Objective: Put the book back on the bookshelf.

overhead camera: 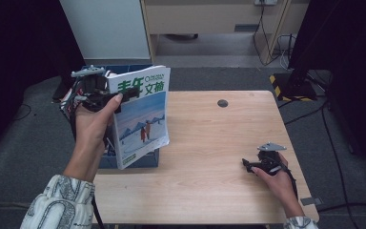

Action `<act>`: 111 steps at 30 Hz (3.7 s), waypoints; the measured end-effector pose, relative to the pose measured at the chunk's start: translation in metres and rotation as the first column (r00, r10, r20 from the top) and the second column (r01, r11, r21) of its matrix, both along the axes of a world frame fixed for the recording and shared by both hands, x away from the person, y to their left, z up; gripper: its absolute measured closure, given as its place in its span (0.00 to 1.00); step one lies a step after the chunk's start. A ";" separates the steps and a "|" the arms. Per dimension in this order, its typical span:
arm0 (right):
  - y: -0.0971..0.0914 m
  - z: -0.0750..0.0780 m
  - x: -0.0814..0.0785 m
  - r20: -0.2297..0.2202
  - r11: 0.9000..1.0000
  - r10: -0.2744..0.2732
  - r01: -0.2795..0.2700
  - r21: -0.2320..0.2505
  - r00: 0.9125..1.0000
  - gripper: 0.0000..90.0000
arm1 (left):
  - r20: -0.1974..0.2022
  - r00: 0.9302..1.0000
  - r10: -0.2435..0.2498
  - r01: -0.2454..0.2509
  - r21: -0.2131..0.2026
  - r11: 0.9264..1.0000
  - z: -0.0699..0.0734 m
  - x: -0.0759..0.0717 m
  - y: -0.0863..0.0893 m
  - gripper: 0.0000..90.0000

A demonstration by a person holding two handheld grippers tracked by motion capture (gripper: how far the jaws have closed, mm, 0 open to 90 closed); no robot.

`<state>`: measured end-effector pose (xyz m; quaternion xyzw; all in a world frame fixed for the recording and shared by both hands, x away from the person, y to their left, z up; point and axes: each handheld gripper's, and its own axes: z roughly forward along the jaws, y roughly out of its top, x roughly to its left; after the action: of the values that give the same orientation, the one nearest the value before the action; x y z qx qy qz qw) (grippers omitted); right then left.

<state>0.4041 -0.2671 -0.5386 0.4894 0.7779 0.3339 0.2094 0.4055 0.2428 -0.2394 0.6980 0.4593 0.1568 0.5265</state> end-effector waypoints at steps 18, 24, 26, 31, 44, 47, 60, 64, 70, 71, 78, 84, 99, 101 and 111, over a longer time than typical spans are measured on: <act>0.000 0.000 0.000 0.001 1.000 -0.002 0.002 0.001 1.000 0.12 | 0.001 0.994 0.108 -0.108 0.009 0.994 -0.004 -0.001 0.032 0.81; 0.000 0.000 0.000 0.001 1.000 -0.001 0.001 0.000 1.000 0.12 | 0.000 0.992 0.128 -0.128 0.014 0.992 -0.009 0.006 0.030 0.81; 0.000 0.000 0.000 0.001 1.000 -0.002 0.002 0.001 1.000 0.12 | -0.003 0.991 0.134 -0.134 0.006 0.991 -0.011 0.009 0.030 0.81; 0.000 0.000 0.000 0.002 1.000 -0.001 0.001 0.000 1.000 0.12 | -0.015 0.988 0.153 -0.153 -0.004 0.988 -0.017 0.016 0.031 0.81; 0.000 0.000 0.000 0.002 1.000 -0.001 0.001 0.000 1.000 0.12 | -0.023 0.979 0.201 -0.201 0.008 0.980 -0.026 0.034 0.030 0.81; 0.000 0.000 0.000 0.002 1.000 -0.002 0.002 0.000 1.000 0.12 | -0.022 0.978 0.207 -0.207 0.006 0.978 -0.025 0.038 0.027 0.81; 0.000 0.000 0.000 0.001 1.000 -0.003 0.003 0.000 1.000 0.12 | -0.016 0.980 0.198 -0.198 0.010 0.980 -0.029 0.045 0.013 0.81; 0.000 0.000 0.000 0.001 1.000 -0.002 0.002 0.000 1.000 0.12 | -0.014 0.982 0.190 -0.190 0.011 0.982 -0.029 0.043 0.011 0.81; 0.000 0.000 0.000 0.001 1.000 -0.003 0.003 0.000 1.000 0.12 | -0.007 0.984 0.177 -0.177 0.006 0.984 -0.027 0.041 0.007 0.81; 0.000 0.000 0.000 0.001 1.000 -0.001 0.001 0.000 1.000 0.12 | -0.010 0.984 0.177 -0.177 0.002 0.984 -0.027 0.041 0.007 0.81; 0.000 0.000 0.000 0.001 1.000 -0.001 0.001 0.000 1.000 0.12 | -0.006 0.981 0.194 -0.194 0.010 0.981 -0.026 0.044 0.013 0.81; 0.000 0.000 0.000 0.001 1.000 -0.003 0.003 0.000 1.000 0.12 | -0.001 0.977 0.212 -0.212 0.025 0.977 -0.024 0.046 0.019 0.81; 0.000 0.000 0.000 0.001 1.000 -0.001 0.001 0.000 1.000 0.12 | 0.007 0.971 0.241 -0.241 0.041 0.970 -0.028 0.054 0.028 0.81; 0.000 0.000 0.000 0.001 1.000 -0.003 0.003 0.000 1.000 0.12 | 0.010 0.970 0.241 -0.242 0.040 0.970 -0.030 0.056 0.024 0.81; 0.000 0.000 0.000 0.001 1.000 -0.003 0.003 0.000 1.000 0.12 | 0.027 0.976 0.218 -0.219 0.039 0.975 -0.036 0.062 0.004 0.81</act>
<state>0.4040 -0.2669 -0.5387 0.4903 0.7771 0.3340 0.2102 0.4673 0.2467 -0.2752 0.6525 0.5240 0.2311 0.4963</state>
